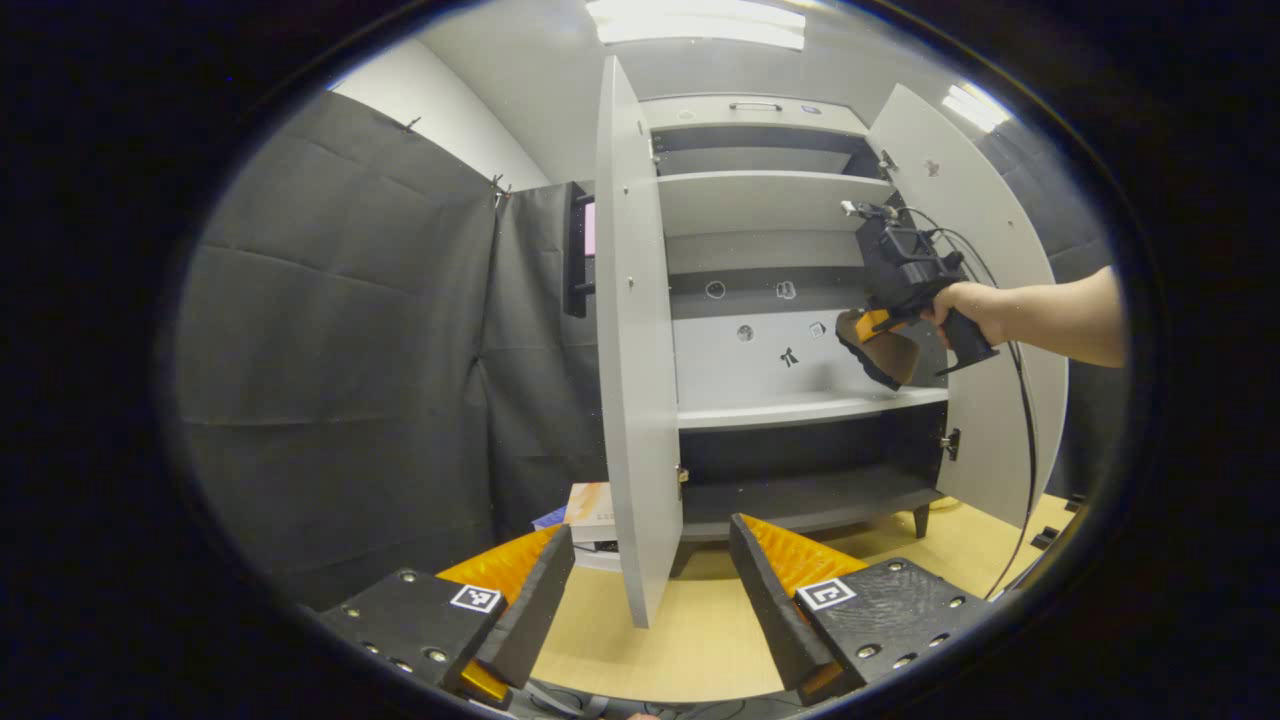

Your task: Grab one shoe with the right hand and put it into the shoe cabinet, grab the other shoe with the left hand and put it into the shoe cabinet; then close the right door with the right hand and the left door with the left hand.

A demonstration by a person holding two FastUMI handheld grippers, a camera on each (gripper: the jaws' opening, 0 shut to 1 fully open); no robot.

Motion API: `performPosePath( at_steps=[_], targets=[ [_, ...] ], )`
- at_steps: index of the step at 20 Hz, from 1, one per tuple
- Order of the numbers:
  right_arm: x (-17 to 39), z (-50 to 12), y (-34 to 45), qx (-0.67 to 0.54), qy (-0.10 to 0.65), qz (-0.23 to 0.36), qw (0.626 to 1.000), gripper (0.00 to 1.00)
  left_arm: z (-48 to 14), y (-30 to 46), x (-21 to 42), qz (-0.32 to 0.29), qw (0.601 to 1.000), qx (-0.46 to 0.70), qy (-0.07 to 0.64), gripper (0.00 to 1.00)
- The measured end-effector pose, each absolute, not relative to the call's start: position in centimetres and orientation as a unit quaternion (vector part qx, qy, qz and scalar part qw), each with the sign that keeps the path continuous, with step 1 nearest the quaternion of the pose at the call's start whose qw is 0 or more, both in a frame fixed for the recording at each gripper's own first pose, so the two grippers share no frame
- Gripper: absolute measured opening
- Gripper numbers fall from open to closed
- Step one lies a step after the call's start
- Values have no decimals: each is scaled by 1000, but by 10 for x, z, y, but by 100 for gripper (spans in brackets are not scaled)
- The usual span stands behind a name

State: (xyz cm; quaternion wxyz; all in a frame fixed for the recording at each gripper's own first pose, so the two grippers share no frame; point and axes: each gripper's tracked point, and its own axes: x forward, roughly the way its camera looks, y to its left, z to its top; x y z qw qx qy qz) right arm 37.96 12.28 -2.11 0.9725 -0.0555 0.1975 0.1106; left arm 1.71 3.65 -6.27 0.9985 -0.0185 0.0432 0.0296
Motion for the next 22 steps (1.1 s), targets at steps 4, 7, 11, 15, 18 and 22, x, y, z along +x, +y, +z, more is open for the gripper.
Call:
performPosePath(
  at_steps=[4, 7, 11, 15, 18, 22],
  targets=[
    [397, -35, 122, -67, 210, 85, 972, 2, -66, 35, 11, 27, 998, -8, 50, 90],
    [400, -27, 125, -73, 191, 77, 976, 22, -70, 30, 11, 19, 998, -11, 56, 98],
    [376, 4, 118, -58, 128, 67, 988, 100, -80, 18, 17, 1, 997, -15, 72, 98],
    [338, 28, 108, -41, 81, 70, 993, 97, -91, -1, 30, -32, 995, -20, 88, 98],
    [309, 42, 93, -45, 55, 67, 995, 98, -98, -19, 45, -63, 993, -21, 95, 99],
    [266, 50, 82, -28, 33, 70, 997, 97, -111, -43, 64, -101, 989, -21, 104, 91]
  ],
)
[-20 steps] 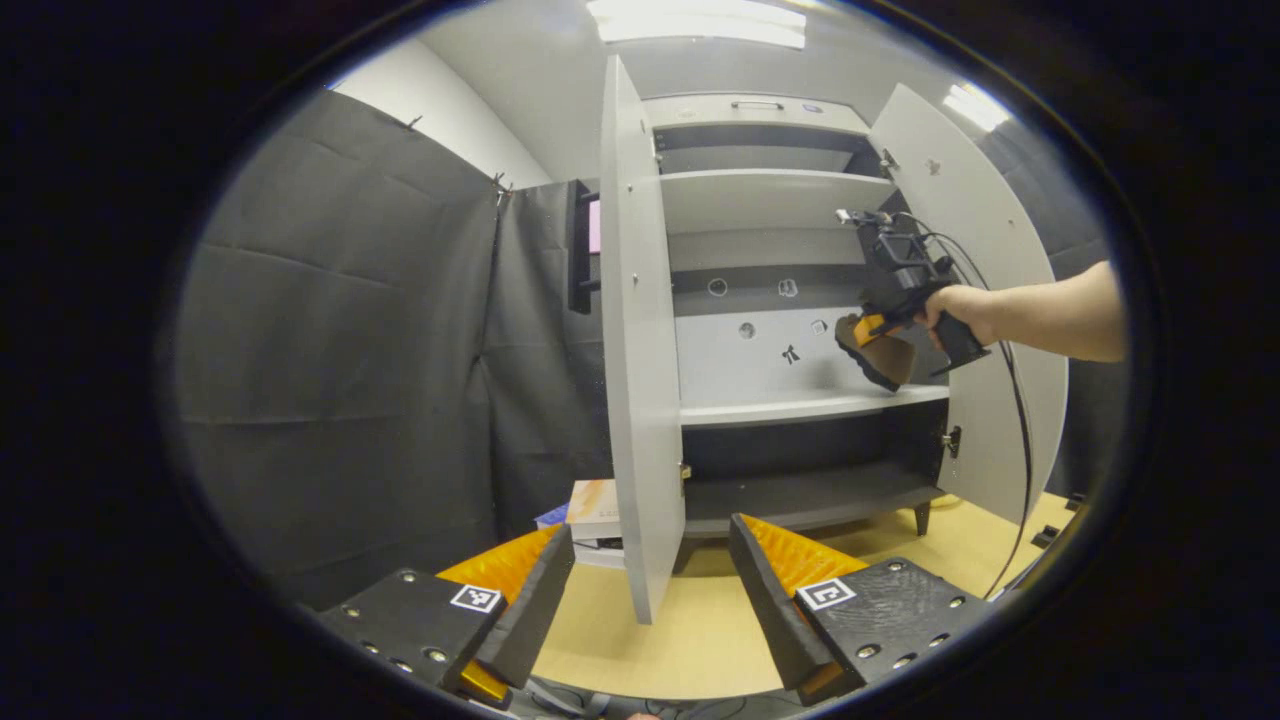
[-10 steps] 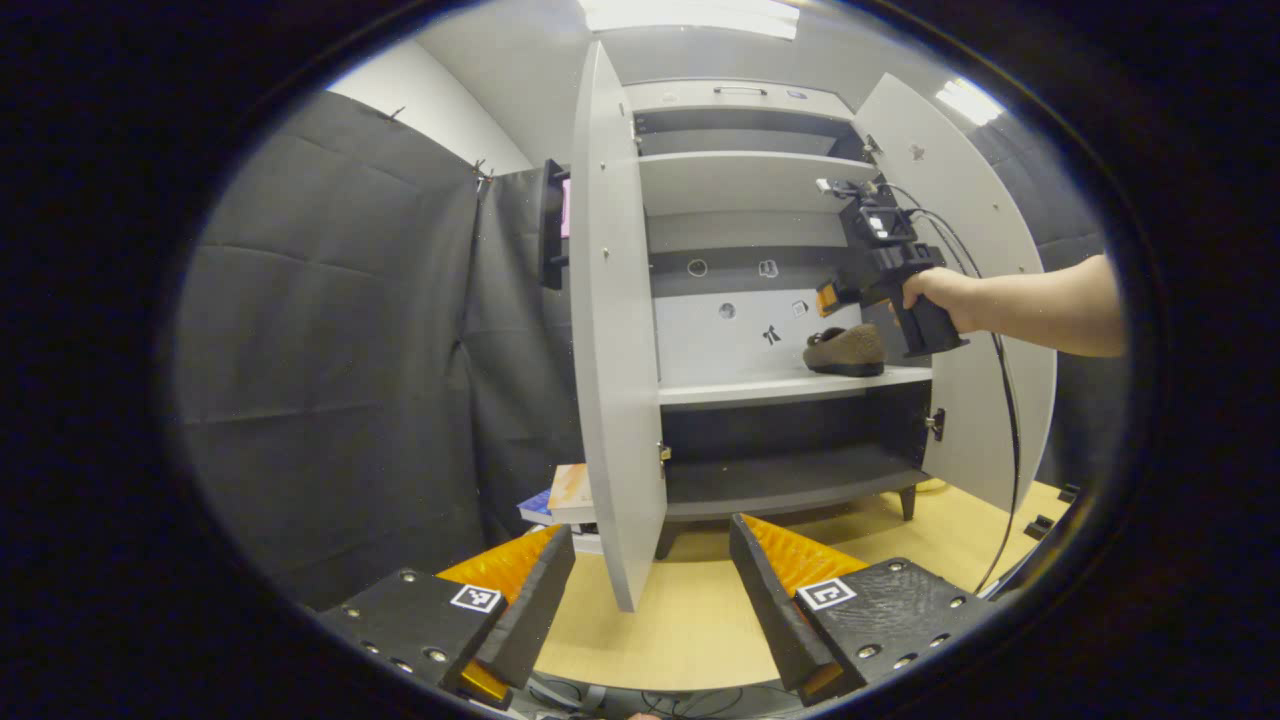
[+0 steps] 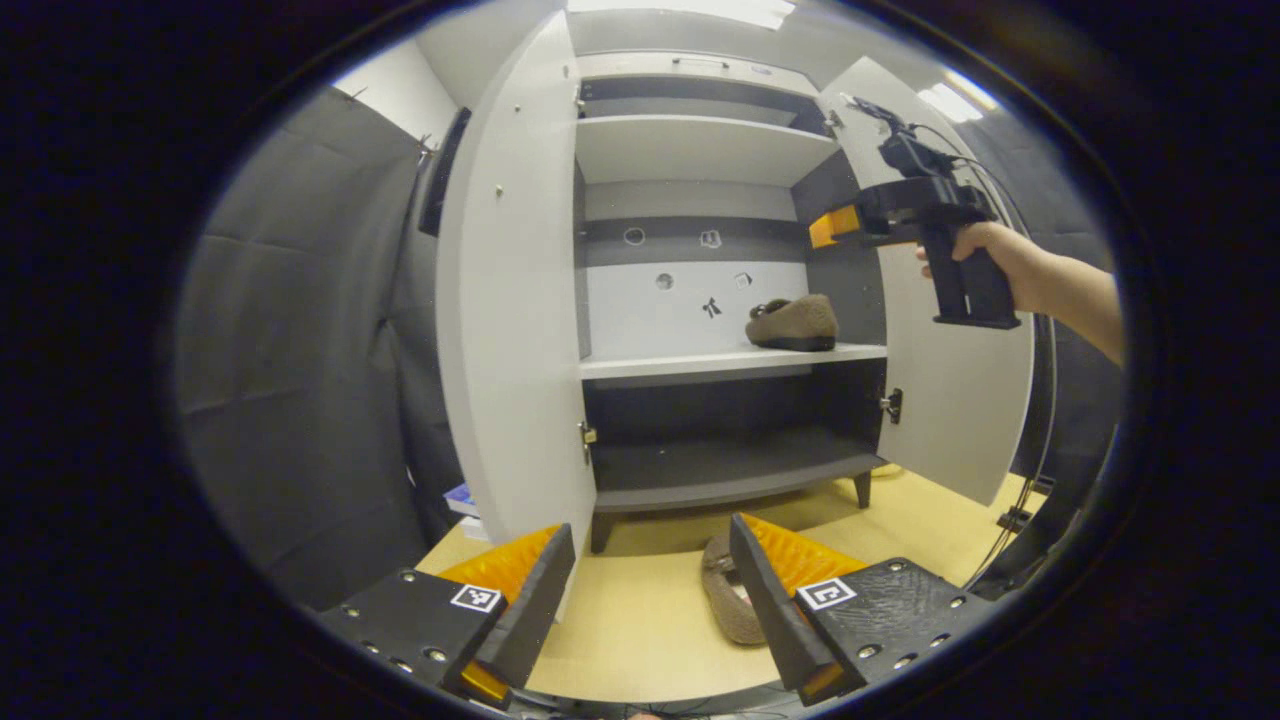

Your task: Grab one shoe with the right hand and put it into the shoe cabinet, grab the other shoe with the left hand and put it into the shoe cabinet; then close the right door with the right hand and the left door with the left hand.

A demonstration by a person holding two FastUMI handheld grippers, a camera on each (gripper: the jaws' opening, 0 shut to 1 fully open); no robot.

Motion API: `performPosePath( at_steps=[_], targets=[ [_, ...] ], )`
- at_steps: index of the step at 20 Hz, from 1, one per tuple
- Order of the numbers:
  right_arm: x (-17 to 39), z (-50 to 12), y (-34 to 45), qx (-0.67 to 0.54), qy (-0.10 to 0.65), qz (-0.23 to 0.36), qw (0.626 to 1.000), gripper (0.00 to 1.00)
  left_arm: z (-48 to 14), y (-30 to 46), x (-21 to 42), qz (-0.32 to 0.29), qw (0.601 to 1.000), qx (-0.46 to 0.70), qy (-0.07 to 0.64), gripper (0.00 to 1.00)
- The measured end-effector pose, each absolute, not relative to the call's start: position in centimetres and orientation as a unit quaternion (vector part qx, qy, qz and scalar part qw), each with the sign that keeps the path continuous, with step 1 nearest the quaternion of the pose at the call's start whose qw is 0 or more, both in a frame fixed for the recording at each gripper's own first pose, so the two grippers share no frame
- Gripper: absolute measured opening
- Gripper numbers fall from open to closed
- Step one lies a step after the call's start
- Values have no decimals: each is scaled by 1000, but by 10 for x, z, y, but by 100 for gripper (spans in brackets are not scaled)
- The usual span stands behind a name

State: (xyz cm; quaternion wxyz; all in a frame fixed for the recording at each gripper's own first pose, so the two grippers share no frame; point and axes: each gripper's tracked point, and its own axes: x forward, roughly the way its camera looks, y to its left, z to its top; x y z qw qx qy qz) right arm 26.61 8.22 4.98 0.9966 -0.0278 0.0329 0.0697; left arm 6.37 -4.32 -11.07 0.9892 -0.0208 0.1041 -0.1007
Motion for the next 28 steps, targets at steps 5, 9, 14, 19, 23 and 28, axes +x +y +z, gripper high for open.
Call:
performPosePath(
  at_steps=[5, 9, 14, 19, 23, 28],
  targets=[
    [223, 48, 67, -44, 13, 60, 997, 97, -132, -74, 88, -141, 982, -16, 123, 99],
    [187, 42, 61, -51, 5, 56, 997, 97, -158, -94, 104, -168, 974, -20, 149, 99],
    [152, 34, 49, -67, 5, 43, 997, 98, -191, -108, 120, -192, 964, -15, 183, 91],
    [123, 20, 36, -66, 24, 22, 997, 98, -233, -122, 134, -204, 953, -11, 225, 91],
    [104, 6, 26, -71, 41, 3, 997, 98, -264, -125, 141, -202, 943, -14, 264, 91],
    [86, -11, 12, -67, 71, -22, 995, 98, -304, -128, 142, -199, 928, -9, 316, 91]
  ],
)
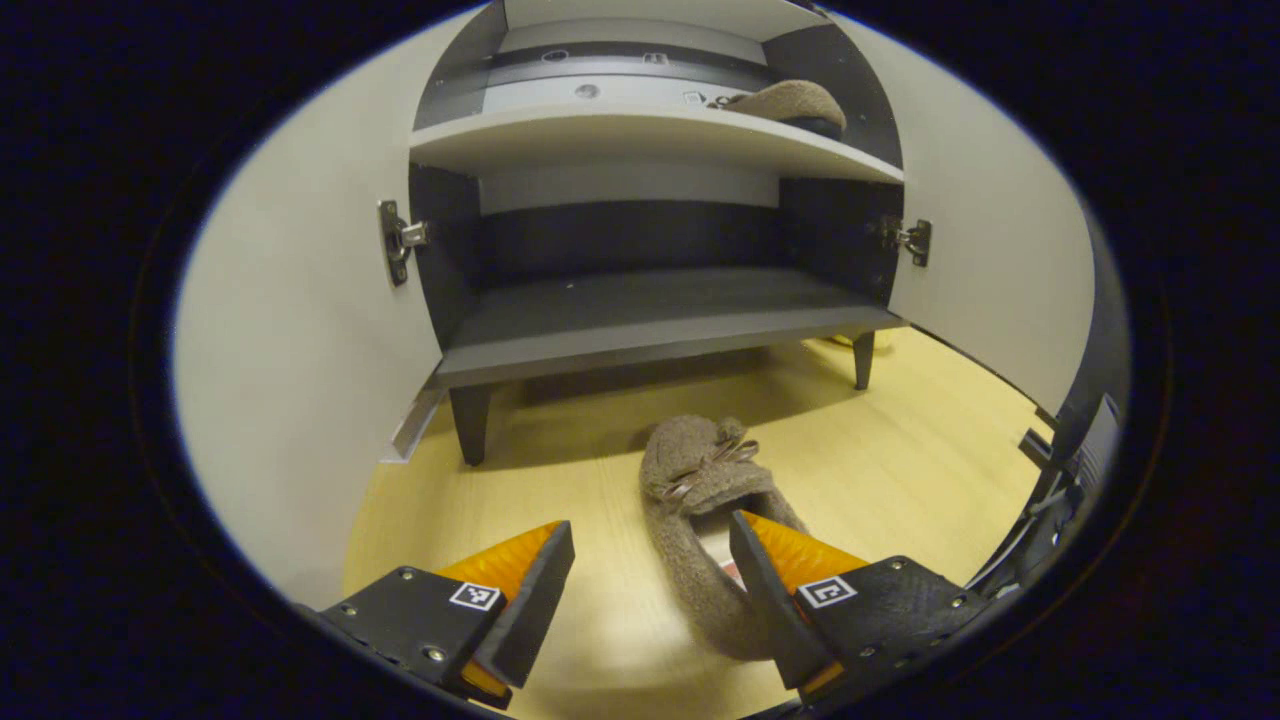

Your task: Grab one shoe with the right hand and put it into the shoe cabinet, grab the other shoe with the left hand and put it into the shoe cabinet; then close the right door with the right hand and the left door with the left hand.

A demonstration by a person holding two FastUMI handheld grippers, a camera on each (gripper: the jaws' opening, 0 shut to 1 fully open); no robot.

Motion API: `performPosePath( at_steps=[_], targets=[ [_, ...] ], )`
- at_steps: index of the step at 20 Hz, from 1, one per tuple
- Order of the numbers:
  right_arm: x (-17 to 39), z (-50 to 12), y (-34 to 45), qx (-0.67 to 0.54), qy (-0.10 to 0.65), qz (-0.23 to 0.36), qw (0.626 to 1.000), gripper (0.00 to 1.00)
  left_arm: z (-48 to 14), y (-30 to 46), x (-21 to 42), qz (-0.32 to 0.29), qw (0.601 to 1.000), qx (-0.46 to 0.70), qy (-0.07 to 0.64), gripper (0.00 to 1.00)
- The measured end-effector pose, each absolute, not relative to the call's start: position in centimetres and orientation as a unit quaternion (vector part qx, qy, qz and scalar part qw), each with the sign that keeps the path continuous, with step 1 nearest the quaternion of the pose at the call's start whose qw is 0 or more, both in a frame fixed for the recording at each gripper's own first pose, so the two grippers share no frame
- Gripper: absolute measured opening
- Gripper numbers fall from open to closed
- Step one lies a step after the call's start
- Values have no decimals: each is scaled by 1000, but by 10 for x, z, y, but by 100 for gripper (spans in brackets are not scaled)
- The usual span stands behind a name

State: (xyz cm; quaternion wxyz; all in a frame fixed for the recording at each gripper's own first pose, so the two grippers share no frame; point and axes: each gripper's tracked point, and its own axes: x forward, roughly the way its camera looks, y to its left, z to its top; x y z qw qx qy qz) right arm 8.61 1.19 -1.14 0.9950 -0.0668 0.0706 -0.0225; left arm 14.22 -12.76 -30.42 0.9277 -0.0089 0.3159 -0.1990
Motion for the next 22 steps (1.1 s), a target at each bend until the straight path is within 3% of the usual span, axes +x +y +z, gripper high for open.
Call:
performPosePath(
  at_steps=[1, 2, 4, 6, 8, 11, 14, 22],
  targets=[
    [83, -14, 8, -66, 75, -28, 995, 98, -310, -127, 142, -198, 925, -9, 325, 91],
    [80, -17, 7, -64, 81, -32, 994, 98, -318, -126, 141, -196, 921, -6, 337, 99],
    [72, -21, 4, -60, 91, -37, 993, 98, -327, -129, 142, -200, 916, -14, 347, 98],
    [67, -24, 1, -61, 97, -43, 992, 98, -332, -140, 136, -205, 910, -22, 360, 56],
    [60, -26, 0, -60, 99, -47, 992, 97, -336, -139, 134, -213, 903, -20, 373, 65],
    [55, -31, 1, -53, 106, -46, 992, 98, -340, -143, 135, -185, 905, -27, 382, 23],
    [51, -31, 1, -52, 106, -46, 992, 98, -333, -145, 138, -189, 908, -37, 372, 2],
    [45, -27, 0, -56, 102, -32, 993, 98, -290, -152, 143, -204, 921, -54, 327, 1]
  ],
)
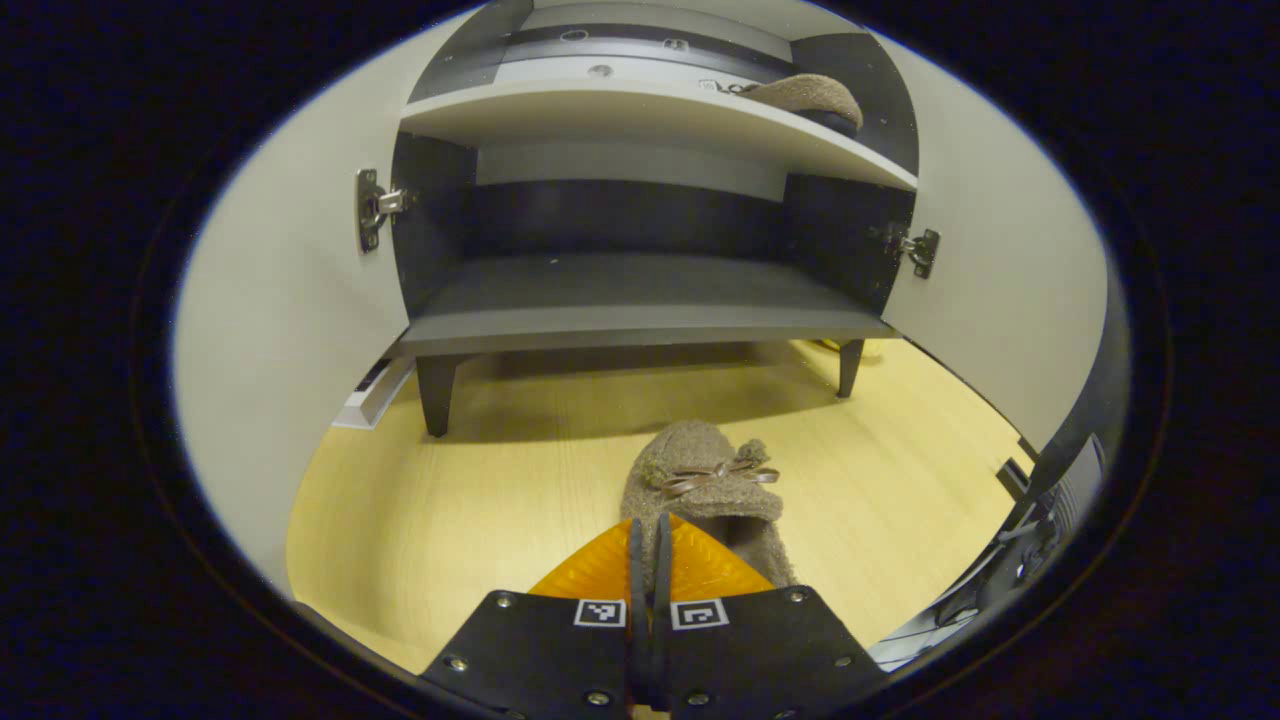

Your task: Grab one shoe with the right hand and put it into the shoe cabinet, grab the other shoe with the left hand and put it into the shoe cabinet; then close the right door with the right hand and the left door with the left hand.

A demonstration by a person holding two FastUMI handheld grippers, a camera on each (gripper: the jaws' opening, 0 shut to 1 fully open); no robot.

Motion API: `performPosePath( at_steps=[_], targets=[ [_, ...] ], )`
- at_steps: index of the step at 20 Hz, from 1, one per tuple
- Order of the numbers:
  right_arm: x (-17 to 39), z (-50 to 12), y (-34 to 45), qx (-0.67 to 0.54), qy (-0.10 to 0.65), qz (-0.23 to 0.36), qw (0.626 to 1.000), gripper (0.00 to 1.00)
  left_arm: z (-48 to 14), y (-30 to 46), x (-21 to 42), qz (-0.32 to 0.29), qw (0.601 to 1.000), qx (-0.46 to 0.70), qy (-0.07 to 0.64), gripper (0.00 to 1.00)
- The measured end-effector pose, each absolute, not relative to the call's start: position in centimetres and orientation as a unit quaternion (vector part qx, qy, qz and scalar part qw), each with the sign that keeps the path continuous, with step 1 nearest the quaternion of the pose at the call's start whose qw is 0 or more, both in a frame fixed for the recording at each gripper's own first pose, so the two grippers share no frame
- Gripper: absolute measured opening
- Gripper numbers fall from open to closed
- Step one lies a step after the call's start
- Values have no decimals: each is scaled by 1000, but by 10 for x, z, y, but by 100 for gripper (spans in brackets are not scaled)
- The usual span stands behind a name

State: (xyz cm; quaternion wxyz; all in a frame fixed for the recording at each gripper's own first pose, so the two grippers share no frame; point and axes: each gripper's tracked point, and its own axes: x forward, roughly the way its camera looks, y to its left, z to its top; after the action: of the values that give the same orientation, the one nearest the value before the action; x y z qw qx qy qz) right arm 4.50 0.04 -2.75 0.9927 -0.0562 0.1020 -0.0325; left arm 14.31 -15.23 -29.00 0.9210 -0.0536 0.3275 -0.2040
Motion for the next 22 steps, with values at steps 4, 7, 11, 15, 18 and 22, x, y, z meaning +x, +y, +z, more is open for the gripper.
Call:
performPosePath(
  at_steps=[4, 7, 11, 15, 18, 22],
  targets=[
    [43, -28, 2, -57, 102, -21, 993, 97, -231, -160, 158, -215, 942, -52, 253, 1],
    [41, -32, 6, -47, 108, -11, 993, 98, -228, -153, 154, -210, 942, -34, 260, 1],
    [39, -36, 7, -48, 114, -6, 992, 98, -282, -148, 123, -229, 911, -34, 342, 22],
    [35, -45, 9, -47, 129, -6, 991, 97, -324, -128, 113, -211, 901, -13, 379, 59],
    [33, -52, 10, -52, 138, -8, 989, 98, -339, -127, 114, -207, 897, -14, 390, 61],
    [29, -56, 12, -60, 142, -9, 988, 97, -353, -134, 127, -209, 889, -30, 406, 62]
  ],
)
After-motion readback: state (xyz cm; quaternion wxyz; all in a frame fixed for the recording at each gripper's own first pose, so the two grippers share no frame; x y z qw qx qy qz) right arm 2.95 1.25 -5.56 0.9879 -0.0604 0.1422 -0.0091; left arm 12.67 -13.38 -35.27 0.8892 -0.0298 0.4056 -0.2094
